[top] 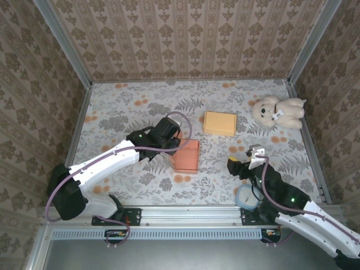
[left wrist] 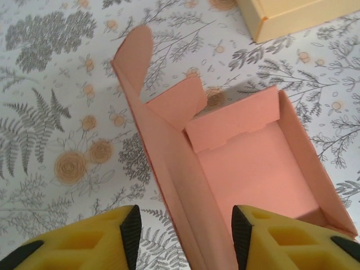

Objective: Fold the paper box

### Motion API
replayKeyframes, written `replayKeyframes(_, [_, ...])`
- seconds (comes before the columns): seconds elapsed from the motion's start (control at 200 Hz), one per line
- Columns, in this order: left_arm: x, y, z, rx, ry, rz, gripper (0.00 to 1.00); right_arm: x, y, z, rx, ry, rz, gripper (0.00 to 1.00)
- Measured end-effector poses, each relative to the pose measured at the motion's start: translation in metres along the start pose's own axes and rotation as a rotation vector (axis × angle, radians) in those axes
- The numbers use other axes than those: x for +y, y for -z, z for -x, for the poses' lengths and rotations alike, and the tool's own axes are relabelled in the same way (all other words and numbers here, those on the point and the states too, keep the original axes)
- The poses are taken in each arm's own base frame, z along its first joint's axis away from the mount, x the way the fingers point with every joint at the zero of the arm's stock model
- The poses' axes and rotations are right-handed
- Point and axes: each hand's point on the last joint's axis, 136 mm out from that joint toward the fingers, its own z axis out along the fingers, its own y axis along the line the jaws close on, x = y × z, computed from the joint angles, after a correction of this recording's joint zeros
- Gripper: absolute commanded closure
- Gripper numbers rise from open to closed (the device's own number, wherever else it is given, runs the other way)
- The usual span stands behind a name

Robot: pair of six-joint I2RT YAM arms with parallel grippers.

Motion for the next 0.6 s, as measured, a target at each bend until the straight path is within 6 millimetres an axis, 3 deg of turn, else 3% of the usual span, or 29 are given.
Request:
replayKeyframes(0.27, [0.002,0.021,0.014,-0.083,-0.047,-0.086,1.0,0.037,-0.048,-0.008,0.151,0.229,0.075,0.16])
replayKeyframes(0.495, [-0.004,0.034,0.025,-0.146,-0.196,-0.161,1.0,0.06,-0.097,0.031,0.258,0.173,0.187,0.2])
replayKeyframes(0.6, [-0.004,0.035,0.032,-0.179,-0.259,-0.227,1.0,0.065,-0.108,0.023,0.309,0.132,0.225,0.23])
